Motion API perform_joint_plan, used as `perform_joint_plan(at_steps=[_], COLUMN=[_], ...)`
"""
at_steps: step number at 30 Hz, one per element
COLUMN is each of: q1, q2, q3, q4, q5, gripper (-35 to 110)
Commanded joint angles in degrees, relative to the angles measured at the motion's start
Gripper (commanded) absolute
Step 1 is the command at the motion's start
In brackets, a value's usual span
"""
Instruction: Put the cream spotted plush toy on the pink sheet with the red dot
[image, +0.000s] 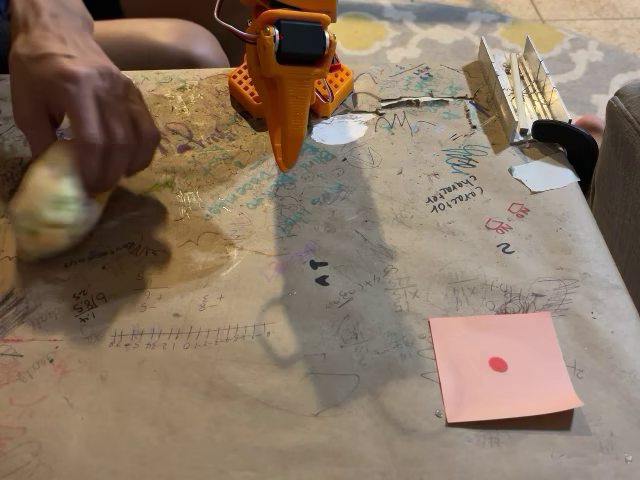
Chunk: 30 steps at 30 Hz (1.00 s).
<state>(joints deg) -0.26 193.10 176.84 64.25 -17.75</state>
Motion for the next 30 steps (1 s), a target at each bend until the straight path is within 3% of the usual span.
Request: perform_joint_plan(at_steps=[1, 22, 30], q1=[0.35, 0.88, 4.83], q2=[0.18, 0.18, -4.04], q3=[-0.79, -1.05, -11.69], q4=[0.0, -0.18, 3.34], q5=[-0.44, -0.7, -3.96], gripper=[0, 0, 0])
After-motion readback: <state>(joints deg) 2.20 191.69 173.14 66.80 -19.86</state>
